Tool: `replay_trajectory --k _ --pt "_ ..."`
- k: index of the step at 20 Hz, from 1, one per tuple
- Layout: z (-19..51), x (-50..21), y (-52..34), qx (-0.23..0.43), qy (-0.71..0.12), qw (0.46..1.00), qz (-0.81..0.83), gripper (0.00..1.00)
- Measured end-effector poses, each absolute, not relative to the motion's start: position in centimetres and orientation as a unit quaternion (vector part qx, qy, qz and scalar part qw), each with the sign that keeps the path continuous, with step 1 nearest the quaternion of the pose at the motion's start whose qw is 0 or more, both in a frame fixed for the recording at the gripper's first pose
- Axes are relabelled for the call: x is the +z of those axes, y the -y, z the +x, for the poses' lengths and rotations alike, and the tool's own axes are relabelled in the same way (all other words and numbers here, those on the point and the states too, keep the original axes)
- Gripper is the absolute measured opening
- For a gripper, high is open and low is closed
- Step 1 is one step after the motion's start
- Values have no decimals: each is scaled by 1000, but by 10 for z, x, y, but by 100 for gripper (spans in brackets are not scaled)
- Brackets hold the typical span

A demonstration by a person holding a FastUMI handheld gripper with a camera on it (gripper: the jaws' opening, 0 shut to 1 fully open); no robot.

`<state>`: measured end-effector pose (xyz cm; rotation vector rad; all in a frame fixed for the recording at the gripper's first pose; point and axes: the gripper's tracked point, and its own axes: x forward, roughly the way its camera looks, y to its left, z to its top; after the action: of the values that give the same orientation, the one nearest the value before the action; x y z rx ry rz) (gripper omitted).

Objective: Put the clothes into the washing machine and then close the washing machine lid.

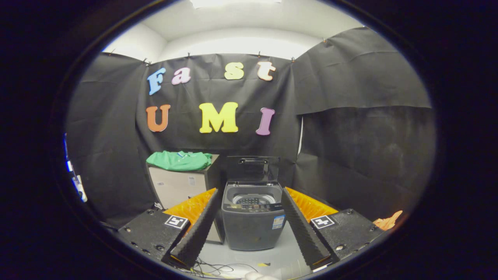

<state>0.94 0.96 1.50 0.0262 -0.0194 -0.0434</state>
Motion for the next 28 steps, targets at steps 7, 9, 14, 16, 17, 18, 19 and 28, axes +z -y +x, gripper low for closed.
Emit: replay_trajectory --k 7,9,14,16,17,18,19,28 --pt "23 43 -19 -34 17 999 14 100" --pt "32 55 -27 -31 19 999 15 99" --pt "70 96 -56 -13 37 999 7 100" --pt "92 113 -72 -3 44 999 11 100" --pt "102 125 -82 4 50 999 14 100" --pt "113 134 -92 9 55 998 16 100" --pt "125 142 -100 11 57 998 18 100" --pt "242 204 -208 68 68 995 25 100"
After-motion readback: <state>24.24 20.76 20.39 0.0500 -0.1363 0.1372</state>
